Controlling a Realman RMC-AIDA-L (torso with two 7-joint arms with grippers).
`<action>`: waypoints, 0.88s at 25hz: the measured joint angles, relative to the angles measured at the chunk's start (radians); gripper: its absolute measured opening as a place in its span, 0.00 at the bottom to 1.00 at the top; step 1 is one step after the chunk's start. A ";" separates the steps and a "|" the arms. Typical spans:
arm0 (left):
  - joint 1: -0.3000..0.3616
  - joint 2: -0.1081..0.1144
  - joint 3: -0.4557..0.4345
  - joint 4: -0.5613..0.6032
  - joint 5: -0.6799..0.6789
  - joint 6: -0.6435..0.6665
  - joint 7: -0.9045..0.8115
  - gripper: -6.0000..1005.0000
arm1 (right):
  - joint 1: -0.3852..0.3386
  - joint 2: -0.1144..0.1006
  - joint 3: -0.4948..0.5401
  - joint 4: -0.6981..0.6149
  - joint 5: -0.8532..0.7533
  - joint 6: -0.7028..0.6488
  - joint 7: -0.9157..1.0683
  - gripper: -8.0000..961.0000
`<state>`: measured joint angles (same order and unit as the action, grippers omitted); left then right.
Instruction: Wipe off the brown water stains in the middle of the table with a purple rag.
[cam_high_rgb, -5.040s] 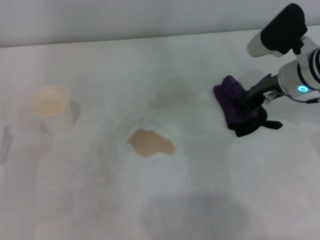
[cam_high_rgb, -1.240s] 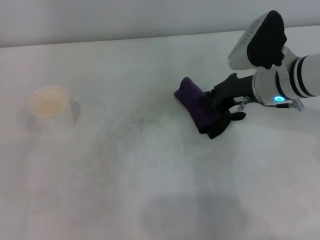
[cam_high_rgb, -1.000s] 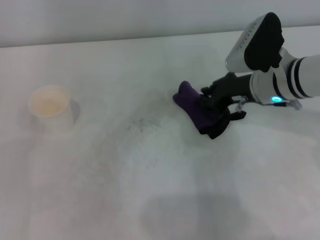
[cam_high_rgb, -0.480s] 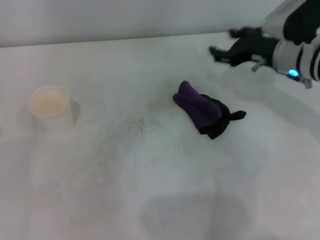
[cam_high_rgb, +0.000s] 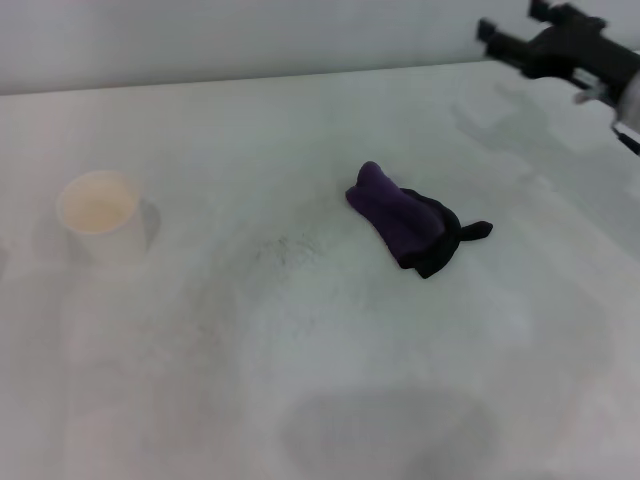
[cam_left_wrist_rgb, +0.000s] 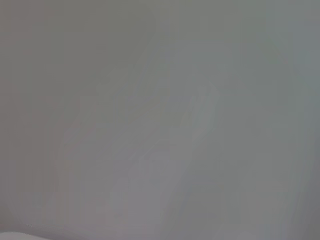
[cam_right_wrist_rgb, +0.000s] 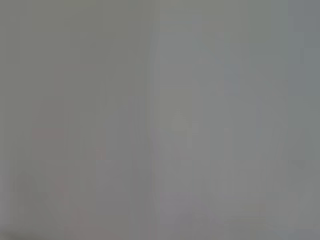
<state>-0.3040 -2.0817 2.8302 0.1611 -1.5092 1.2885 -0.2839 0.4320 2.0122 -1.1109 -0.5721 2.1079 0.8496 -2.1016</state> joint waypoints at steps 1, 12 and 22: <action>-0.001 0.000 0.000 0.000 0.000 -0.003 0.000 0.86 | 0.007 0.000 0.044 0.056 0.050 0.064 -0.065 0.89; -0.017 -0.002 0.000 0.000 0.000 -0.016 0.004 0.86 | 0.062 0.013 0.186 0.431 0.415 0.139 -0.636 0.90; -0.019 -0.003 0.007 0.001 0.007 -0.036 0.005 0.86 | 0.051 0.014 0.192 0.453 0.423 0.126 -0.627 0.90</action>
<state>-0.3227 -2.0847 2.8375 0.1619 -1.5020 1.2523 -0.2793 0.4829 2.0264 -0.9188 -0.1188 2.5309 0.9753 -2.7289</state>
